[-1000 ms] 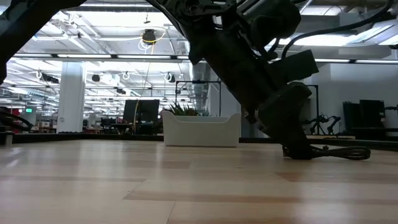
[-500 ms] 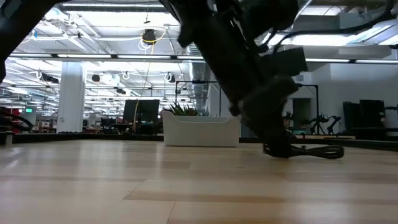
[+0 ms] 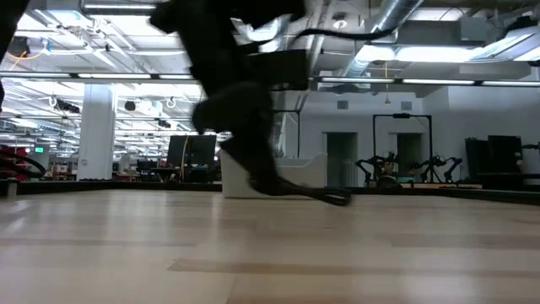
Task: Pick and place USB-C Cables
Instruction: Put the black charger cable into the gray bin
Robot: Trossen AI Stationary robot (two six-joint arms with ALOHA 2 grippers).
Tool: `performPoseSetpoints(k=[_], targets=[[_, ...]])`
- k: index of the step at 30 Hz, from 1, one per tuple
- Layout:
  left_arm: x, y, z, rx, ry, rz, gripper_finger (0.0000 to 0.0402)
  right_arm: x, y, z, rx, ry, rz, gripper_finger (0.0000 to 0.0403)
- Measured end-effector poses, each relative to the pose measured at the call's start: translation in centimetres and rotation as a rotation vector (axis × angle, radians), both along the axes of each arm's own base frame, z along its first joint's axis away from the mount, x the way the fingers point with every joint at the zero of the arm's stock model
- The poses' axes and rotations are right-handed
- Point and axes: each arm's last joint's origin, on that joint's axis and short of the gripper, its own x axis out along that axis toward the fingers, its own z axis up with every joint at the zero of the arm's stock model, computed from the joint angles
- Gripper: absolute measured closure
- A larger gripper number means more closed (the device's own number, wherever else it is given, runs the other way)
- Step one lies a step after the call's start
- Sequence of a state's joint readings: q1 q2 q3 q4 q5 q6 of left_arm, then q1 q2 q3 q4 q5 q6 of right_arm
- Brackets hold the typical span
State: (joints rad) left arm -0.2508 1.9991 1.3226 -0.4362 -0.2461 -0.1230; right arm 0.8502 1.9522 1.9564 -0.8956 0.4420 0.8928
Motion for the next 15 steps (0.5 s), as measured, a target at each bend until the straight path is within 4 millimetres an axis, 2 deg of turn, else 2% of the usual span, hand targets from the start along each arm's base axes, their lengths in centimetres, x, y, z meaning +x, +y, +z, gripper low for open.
performPoseSetpoints(k=[5, 8, 12, 15], targets=[[-6.6, 1.0, 0.5, -0.093, -0.097, 0.130, 0.0367, -0.4, -0.2, -0.3, -0.066, 0.011, -0.013, 0.0148], [-10.2, 1.1, 1.0, -0.143, -0.178, 0.186, 0.0369, -0.8, -0.9, -0.4, -0.246, -0.046, -0.082, 0.0148], [-13.6, 1.3, 2.1, -0.204, -0.322, 0.261, 0.0368, -2.1, -1.9, -0.5, -0.529, -0.137, -0.192, 0.0148], [-15.3, 1.5, 3.0, -0.224, -0.389, 0.303, 0.0366, -3.7, -3.7, 0.4, -0.602, -0.096, -0.248, 0.0148]])
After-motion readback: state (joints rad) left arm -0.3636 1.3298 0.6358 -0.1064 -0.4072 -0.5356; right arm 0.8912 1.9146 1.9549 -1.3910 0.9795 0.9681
